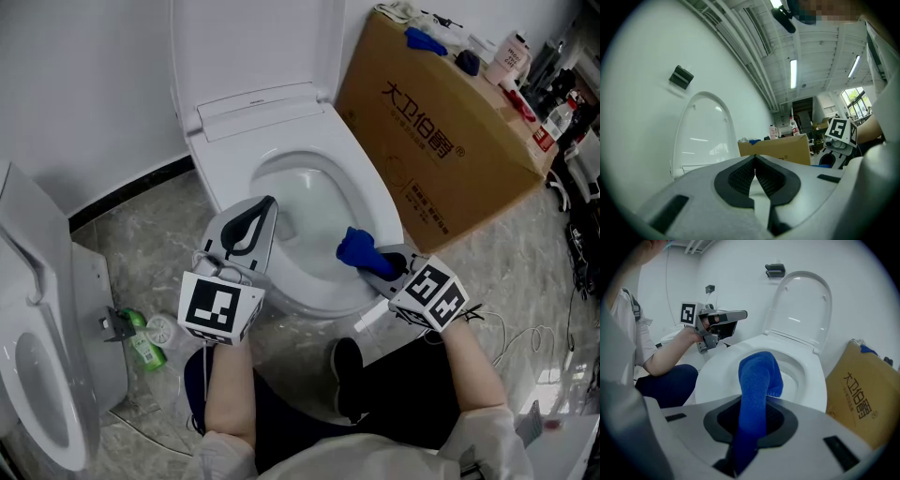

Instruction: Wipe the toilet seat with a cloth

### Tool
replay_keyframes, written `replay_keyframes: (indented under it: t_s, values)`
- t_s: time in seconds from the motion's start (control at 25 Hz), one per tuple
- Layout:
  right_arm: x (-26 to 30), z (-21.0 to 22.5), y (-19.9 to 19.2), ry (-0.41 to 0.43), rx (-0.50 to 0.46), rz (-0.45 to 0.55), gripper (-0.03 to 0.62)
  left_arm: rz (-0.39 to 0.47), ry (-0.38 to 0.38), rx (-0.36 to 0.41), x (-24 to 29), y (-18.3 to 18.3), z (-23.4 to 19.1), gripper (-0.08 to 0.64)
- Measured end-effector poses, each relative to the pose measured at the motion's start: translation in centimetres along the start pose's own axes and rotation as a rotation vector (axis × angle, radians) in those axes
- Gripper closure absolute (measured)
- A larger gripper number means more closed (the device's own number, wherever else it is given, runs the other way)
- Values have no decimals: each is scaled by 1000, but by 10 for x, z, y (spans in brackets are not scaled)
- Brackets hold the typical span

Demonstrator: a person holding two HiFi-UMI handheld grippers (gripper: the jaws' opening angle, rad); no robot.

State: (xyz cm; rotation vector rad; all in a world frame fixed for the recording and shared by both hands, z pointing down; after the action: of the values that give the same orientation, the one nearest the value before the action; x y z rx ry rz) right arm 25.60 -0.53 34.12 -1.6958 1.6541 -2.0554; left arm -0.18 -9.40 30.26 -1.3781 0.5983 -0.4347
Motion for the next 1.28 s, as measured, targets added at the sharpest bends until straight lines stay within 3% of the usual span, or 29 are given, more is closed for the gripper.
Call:
replay_keyframes:
  t_s: [0.32,0.56,1.28]
  values:
    - [-2,14,-7,9,23,23,546,3,-12,-3,4,-3,-1,554]
    - [-3,25,-14,-64,-7,64,546,0,-17,-18,5,-4,1,554]
    - [6,64,-15,-86,51,73,546,8,-21,-25,10,-10,-7,552]
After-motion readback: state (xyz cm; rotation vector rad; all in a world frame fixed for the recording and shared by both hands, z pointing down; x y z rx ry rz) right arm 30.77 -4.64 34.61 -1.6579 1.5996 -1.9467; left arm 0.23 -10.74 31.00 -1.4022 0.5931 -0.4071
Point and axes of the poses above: the fingertips, and each gripper's own axes: x forward along the fingers, z to its right, y out of its top, the point moved 10 cm from there along -x, backward along the fingers, and after that the axes turned 2 degrees about z, right-handed, at the moved point
